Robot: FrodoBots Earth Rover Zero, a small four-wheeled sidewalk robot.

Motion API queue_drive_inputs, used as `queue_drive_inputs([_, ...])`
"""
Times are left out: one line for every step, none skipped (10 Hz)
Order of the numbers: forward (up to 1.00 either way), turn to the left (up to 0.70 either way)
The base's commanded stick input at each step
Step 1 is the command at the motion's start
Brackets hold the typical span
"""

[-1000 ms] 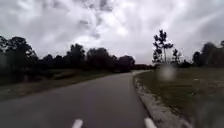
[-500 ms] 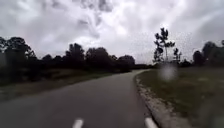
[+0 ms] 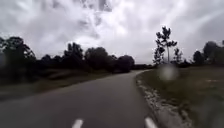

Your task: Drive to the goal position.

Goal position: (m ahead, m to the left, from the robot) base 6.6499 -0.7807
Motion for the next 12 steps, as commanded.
queue_drive_inputs([0.84, 0.03])
queue_drive_inputs([0.84, 0.03])
queue_drive_inputs([0.84, 0.03])
queue_drive_inputs([0.84, 0.03])
queue_drive_inputs([0.84, 0.03])
queue_drive_inputs([0.84, 0.03])
queue_drive_inputs([0.84, 0.03])
queue_drive_inputs([0.84, 0.03])
queue_drive_inputs([0.84, 0.03])
queue_drive_inputs([0.84, 0.03])
queue_drive_inputs([0.84, 0.03])
queue_drive_inputs([0.84, 0.03])
